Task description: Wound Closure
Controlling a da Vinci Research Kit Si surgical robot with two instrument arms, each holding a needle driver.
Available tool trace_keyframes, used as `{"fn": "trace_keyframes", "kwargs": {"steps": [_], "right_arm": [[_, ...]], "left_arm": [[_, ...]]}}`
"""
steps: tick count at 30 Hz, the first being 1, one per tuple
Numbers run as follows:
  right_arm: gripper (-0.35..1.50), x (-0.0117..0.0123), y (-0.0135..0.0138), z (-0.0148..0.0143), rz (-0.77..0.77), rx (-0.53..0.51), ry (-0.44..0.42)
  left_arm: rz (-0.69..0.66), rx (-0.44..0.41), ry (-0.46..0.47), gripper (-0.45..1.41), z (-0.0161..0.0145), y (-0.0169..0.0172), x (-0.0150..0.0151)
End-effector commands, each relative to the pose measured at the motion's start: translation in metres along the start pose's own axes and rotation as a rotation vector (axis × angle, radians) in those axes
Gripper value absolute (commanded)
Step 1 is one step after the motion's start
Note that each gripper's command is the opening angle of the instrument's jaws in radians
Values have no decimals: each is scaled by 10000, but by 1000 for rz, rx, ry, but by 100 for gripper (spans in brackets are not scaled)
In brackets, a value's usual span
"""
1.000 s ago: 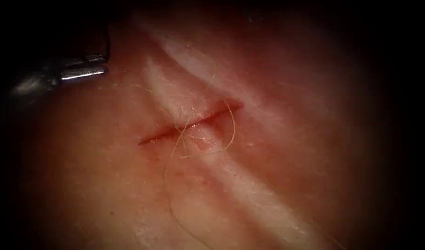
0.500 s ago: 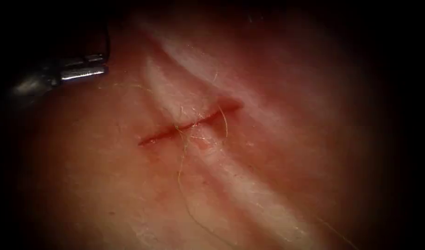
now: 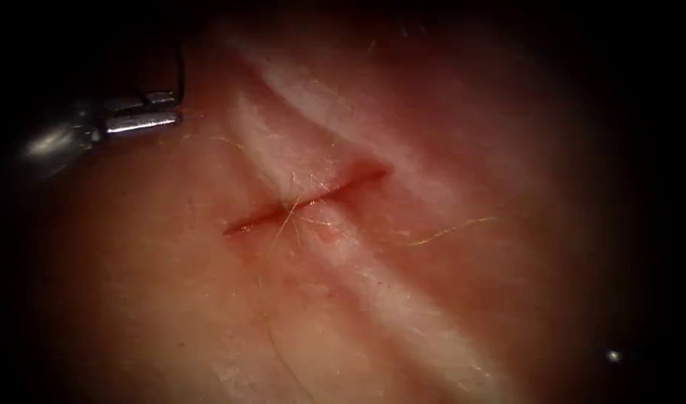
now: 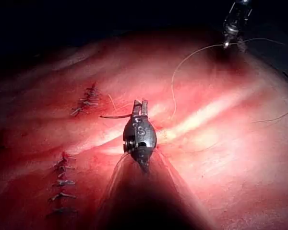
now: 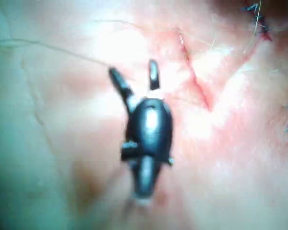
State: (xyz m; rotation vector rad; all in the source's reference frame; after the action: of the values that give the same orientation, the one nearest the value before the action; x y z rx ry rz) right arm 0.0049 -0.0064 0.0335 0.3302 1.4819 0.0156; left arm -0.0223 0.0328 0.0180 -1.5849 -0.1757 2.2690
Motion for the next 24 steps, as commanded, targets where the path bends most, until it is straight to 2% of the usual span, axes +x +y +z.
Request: {"fn": "trace_keyframes", "kwargs": {"steps": [1,2,5,8,11,17,18,19,24], "right_arm": [[133,-19,25,10,3,-22,14],[133,-19,25,10,3,-22,14],[133,-45,54,20,12,-79,-7],[146,-69,78,34,38,-157,-51],[148,-79,81,41,84,-148,-47],[148,-59,54,33,117,-41,10],[148,-46,39,27,113,4,31],[148,-46,39,27,113,4,31],[148,-20,2,3,106,82,64]], "left_arm": [[2,-2,2,-45,6,-2,-2],[2,-2,2,-45,6,-2,-2],[9,-4,0,-45,4,-2,-3],[2,-8,-10,-45,4,2,-6],[3,-9,-12,-45,3,8,-11],[-16,-8,-13,-45,-33,16,-28],[-19,8,-14,-45,-51,19,-31],[-19,8,-14,-45,-51,19,-31],[-20,40,-28,-45,-90,25,-31]]}}
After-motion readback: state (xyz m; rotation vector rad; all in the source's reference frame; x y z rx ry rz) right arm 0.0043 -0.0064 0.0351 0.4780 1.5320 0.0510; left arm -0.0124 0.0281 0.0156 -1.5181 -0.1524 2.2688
